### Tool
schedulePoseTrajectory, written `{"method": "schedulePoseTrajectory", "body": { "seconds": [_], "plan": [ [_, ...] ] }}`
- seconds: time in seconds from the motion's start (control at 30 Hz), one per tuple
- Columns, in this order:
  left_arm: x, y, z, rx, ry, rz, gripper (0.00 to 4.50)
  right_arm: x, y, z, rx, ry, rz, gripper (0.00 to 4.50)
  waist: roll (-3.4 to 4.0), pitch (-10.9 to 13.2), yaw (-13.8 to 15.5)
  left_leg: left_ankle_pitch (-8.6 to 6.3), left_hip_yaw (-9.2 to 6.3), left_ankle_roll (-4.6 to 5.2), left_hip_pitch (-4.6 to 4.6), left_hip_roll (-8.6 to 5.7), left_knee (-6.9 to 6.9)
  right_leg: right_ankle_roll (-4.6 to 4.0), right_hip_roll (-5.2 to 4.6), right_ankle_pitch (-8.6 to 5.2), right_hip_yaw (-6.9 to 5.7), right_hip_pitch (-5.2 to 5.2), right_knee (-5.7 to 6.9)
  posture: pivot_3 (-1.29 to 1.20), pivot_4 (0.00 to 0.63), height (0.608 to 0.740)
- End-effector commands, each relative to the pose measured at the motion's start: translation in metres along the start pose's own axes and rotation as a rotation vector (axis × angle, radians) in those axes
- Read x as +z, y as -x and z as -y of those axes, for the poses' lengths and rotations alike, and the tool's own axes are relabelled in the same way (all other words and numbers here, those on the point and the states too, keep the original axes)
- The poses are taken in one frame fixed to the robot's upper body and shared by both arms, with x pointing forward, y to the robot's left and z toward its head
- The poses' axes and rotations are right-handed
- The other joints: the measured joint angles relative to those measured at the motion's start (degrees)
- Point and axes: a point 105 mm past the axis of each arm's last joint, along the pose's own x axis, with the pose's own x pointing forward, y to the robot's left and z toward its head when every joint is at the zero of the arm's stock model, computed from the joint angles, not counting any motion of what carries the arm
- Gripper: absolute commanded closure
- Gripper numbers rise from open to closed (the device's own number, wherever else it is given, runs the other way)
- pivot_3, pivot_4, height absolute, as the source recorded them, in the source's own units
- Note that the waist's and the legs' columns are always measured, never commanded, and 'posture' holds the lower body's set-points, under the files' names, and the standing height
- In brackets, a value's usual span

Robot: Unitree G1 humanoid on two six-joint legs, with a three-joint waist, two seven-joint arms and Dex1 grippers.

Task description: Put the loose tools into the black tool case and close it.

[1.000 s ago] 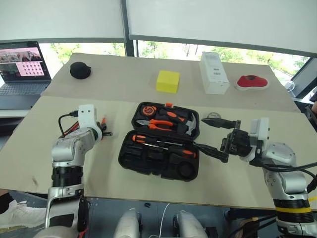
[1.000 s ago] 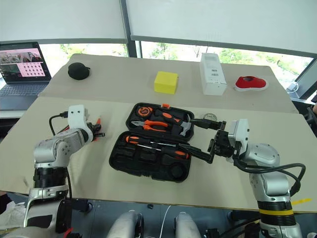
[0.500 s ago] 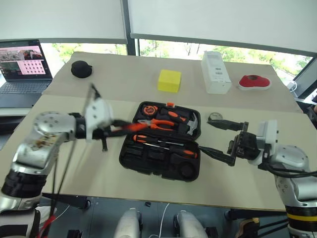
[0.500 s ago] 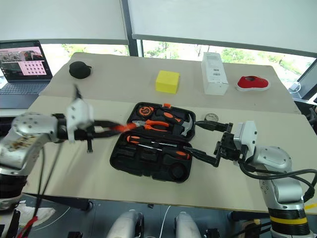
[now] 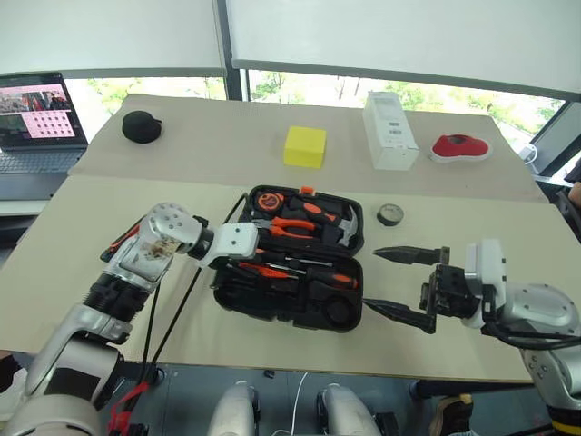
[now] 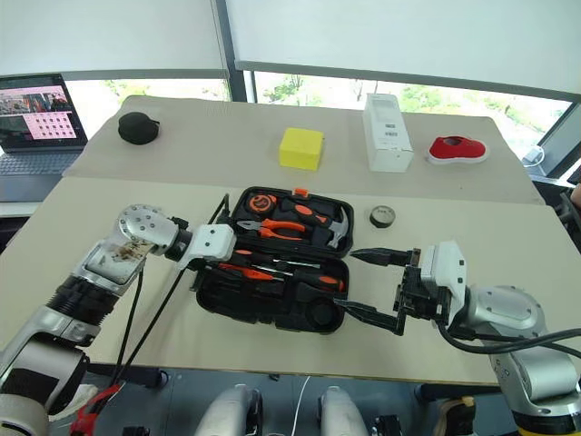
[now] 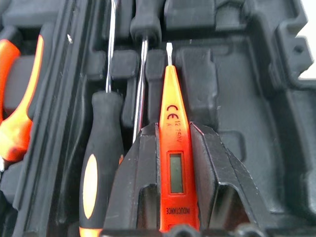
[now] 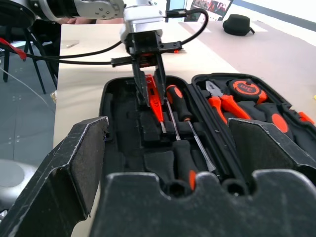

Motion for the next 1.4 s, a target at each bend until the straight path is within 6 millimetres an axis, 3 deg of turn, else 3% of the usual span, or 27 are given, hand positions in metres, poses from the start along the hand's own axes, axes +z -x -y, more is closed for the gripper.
{"method": "schedulePoseTrajectory", "body": {
  "seconds": [0.03,0.4,0.73,0.97,1.03,1.07,1.3,1.4],
  "plan": [
    [0.003,0.002,-0.006,0.017,-0.022,-0.032,4.05,0.011,0.002,0.001,-0.026,0.033,0.024,0.0,0.0,0.0,0.0,0.0,0.0,0.0,-0.01,0.0,0.02,0.01,0.0,0.0,0.0,0.0,0.0,0.0,0.15,0.74],
    [0.007,-0.013,-0.007,-0.005,-0.01,-0.057,4.05,0.011,-0.003,-0.002,-0.021,0.012,0.033,0.0,0.0,0.0,0.3,-0.07,-0.04,0.12,-0.13,0.02,0.35,0.06,0.01,0.0,-0.05,0.02,0.07,0.0,0.15,0.74],
    [-0.008,-0.005,0.005,-0.078,-0.018,-0.239,4.05,0.012,-0.007,-0.002,-0.006,-0.006,0.041,0.0,0.01,0.0,-0.3,-0.08,-0.06,0.13,-0.09,0.06,0.35,0.06,0.07,0.01,-0.04,0.04,0.11,0.0,0.15,0.74],
    [-0.008,-0.01,0.009,-0.092,0.023,-0.23,4.05,0.011,-0.01,-0.002,-0.001,-0.011,0.047,0.0,0.01,0.0,-0.8,-0.08,-0.11,0.13,-0.09,0.09,0.36,0.06,0.11,0.01,-0.04,0.05,0.14,0.0,0.15,0.74],
    [-0.002,-0.01,0.008,-0.062,0.057,-0.164,3.07,0.011,-0.01,-0.002,-0.001,-0.013,0.048,0.0,0.02,0.0,-0.8,-0.08,-0.12,0.13,-0.08,0.09,0.36,0.05,0.1,0.01,-0.04,0.05,0.14,0.0,0.15,0.74],
    [0.001,-0.01,0.008,-0.056,0.063,-0.141,2.87,0.011,-0.01,-0.001,-0.001,-0.014,0.048,0.0,0.03,0.0,-0.9,-0.08,-0.12,0.13,-0.08,0.09,0.36,0.06,0.1,0.01,-0.04,0.05,0.14,0.0,0.15,0.74],
    [0.017,0.005,0.003,0.02,0.004,-0.003,0.3,0.007,-0.011,-0.003,0.015,-0.04,0.048,0.0,0.02,0.0,-0.3,-0.08,-0.15,0.13,-0.17,0.07,0.46,0.06,0.06,0.01,-0.06,0.03,0.15,0.0,0.15,0.74],
    [0.024,0.01,0.004,0.038,0.004,0.058,0.3,0.006,-0.012,-0.004,0.023,-0.049,0.047,0.0,0.02,0.0,0.0,-0.08,-0.15,0.13,-0.18,0.07,0.49,0.08,0.05,0.02,-0.06,0.04,0.15,0.0,0.15,0.74]
  ]
}}
